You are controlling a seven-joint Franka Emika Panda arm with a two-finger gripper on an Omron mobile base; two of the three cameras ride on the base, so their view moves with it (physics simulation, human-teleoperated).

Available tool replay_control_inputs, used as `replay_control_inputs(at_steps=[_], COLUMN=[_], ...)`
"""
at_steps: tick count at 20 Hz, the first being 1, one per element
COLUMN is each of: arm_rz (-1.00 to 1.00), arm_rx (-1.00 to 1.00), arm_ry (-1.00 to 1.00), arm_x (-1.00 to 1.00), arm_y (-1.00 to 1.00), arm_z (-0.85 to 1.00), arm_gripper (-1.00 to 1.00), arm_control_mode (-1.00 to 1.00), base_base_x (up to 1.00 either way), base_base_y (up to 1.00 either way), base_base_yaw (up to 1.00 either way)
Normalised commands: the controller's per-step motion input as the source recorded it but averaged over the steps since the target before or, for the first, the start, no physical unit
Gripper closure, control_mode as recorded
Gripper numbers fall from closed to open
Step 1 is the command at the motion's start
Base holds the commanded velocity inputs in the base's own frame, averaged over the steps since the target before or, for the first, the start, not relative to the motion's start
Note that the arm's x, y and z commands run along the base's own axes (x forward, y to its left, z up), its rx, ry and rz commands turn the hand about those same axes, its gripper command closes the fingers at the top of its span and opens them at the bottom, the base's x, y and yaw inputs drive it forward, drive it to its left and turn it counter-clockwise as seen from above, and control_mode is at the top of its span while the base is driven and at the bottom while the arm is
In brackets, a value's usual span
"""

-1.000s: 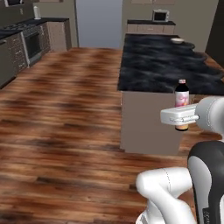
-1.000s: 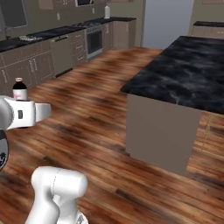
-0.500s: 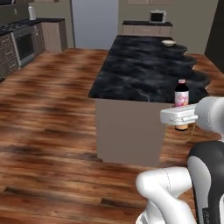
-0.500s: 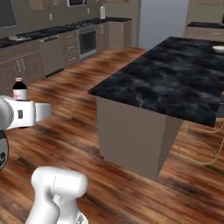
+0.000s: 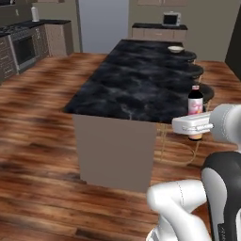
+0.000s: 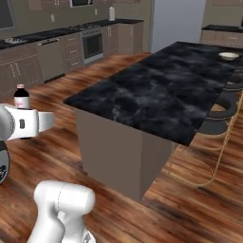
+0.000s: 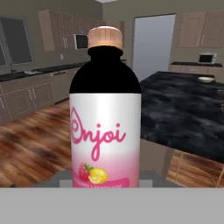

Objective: Open the fridge, grab two sodas, and place both sodas inside the bowl with ice on the dining counter.

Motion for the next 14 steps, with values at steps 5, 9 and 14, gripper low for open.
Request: replay_control_inputs(at_steps=[5,9,14], arm_rz=[0.0,0.0,0.0], arm_rx=[0.0,0.0,0.0], arm_ry=[0.0,0.0,0.0], arm_x=[0.0,0.0,0.0], arm_y=[0.0,0.0,0.0], arm_z=[0.0,0.0,0.0], arm_gripper=[1.0,1.0,1.0], arm_control_mode=[1.0,1.0,1.0], base_base_x=[0.34,0.35,0.34], base_base_y=[-1.0,-1.0,-1.0], base_base_yaw=[0.16,0.17,0.17])
